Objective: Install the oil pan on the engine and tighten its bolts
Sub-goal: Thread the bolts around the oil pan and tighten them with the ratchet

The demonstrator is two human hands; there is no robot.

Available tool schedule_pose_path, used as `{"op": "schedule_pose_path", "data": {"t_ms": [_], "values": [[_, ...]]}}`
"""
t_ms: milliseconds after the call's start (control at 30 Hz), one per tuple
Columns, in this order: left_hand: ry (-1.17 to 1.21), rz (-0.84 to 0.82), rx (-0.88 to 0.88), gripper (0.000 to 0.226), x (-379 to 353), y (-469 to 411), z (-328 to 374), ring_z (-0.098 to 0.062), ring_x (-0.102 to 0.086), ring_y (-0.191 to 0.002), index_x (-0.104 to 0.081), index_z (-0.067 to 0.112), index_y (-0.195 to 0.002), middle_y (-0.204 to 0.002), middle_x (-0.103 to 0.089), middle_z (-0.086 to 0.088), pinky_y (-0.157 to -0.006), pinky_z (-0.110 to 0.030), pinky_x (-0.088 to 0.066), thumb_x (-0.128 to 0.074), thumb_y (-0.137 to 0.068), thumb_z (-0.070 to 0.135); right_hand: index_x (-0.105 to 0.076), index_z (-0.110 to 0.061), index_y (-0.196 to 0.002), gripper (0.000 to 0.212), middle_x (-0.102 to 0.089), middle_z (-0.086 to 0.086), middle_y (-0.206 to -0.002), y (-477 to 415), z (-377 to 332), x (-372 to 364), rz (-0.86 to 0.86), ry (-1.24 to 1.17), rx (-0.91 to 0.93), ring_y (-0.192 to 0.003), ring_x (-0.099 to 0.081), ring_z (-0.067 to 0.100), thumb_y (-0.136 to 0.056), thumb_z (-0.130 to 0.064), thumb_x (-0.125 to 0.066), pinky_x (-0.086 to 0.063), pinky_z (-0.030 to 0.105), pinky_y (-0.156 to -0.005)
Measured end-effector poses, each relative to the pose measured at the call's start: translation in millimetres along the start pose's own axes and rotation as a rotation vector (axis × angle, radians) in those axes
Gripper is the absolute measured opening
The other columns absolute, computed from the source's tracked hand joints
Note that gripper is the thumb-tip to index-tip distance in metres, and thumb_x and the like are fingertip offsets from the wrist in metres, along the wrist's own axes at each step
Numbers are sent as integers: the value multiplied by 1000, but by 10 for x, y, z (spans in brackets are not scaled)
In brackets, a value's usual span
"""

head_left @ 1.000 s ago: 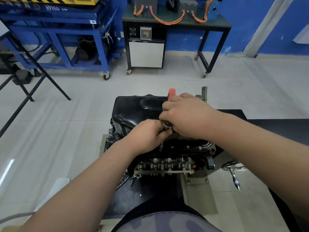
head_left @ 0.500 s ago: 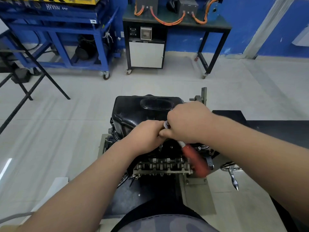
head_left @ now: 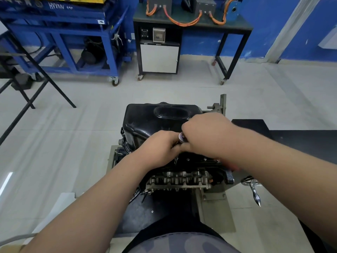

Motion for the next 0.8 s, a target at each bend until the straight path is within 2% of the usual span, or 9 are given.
{"op": "schedule_pose_path", "data": {"t_ms": [100, 233, 333, 433, 500, 600, 667, 733, 800], "values": [[-41, 25, -13, 35, -3, -39, 2, -9, -38, -49, -36, 29, -61, -50, -39, 9, -49, -23, -25, -53, -92, 35, -57, -24, -102, 21, -57, -2, -100, -34, 110, 59, 18, 55, 177, -95, -55, 21, -85, -35, -57, -43, 34, -76], [-17, 20, 6, 30, 11, -19, -3, -11, -44, -55, -37, 30, -62, -56, -48, 8, -54, -27, -38, -52, -86, 20, -43, -18, -60, 45, -46, -1, -63, 4, 18, 4, 30, 13, -48, -51, -41, 17, -84, -56, -45, -30, 26, -50], [23, -14, -1, 18, 7, 14, -11, -20, -52, -64, -48, 25, -68, -64, -57, 5, -60, -38, -45, -52, -84, 19, -38, -19, -56, 48, -42, -2, -59, 21, -17, -48, -10, -37, -100, -49, -40, 15, -85, -57, -45, -24, 25, -46], [6, -2, -21, 27, 2, -9, 6, -15, -45, -57, -49, 20, -70, -57, -49, 8, -56, -33, -39, -52, -92, 35, -55, -24, -90, 21, -57, -3, -91, -32, 99, -10, 31, 31, 117, -86, -57, 21, -85, -43, -54, -40, 32, -67], [-2, 10, -23, 27, 11, -27, 15, -13, -40, -54, -44, 25, -68, -54, -43, 10, -54, -31, -34, -52, -93, 34, -54, -24, -107, 29, -57, -4, -103, -20, 142, 17, 27, 48, 140, -99, -55, 20, -84, -41, -56, -41, 38, -87], [7, 20, -1, 17, 20, -14, 26, -18, -44, -59, -49, 17, -71, -58, -49, 7, -57, -35, -41, -52, -87, 21, -49, -25, -66, 38, -56, -2, -73, 28, 47, -29, 68, 9, -44, -57, -46, 15, -84, -58, -44, -35, 30, -57], [29, 31, 29, 9, 7, 5, 15, -22, -50, -63, -55, 11, -74, -63, -57, 3, -61, -40, -45, -51, -81, 14, -38, -22, -53, 51, -43, -3, -58, 83, -8, -52, 8, -68, -170, -48, -34, 12, -84, -62, -39, -23, 26, -47], [51, 66, 7, 14, -15, 22, 20, -21, -49, -62, -54, 12, -72, -62, -54, 3, -59, -39, -45, -54, -84, 17, -46, -20, -61, 45, -52, -2, -66, 82, 9, -56, 28, -68, -112, -56, -47, 16, -86, -57, -42, -31, 27, -52], [60, 86, -28, 25, -24, 23, 37, -13, -44, -56, -49, 21, -66, -56, -48, 7, -56, -33, -39, -57, -89, 26, -57, -24, -88, 26, -61, -3, -92, 53, 81, -42, 42, 21, 63, -86, -57, 21, -88, -47, -46, -40, 34, -74]]}}
Point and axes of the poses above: each hand's wrist, its own y-axis away from the middle knuckle, its own x-axis out of the back of the hand, z = x × y, the point moved 2 cm from there along -y, towards the middle knuckle
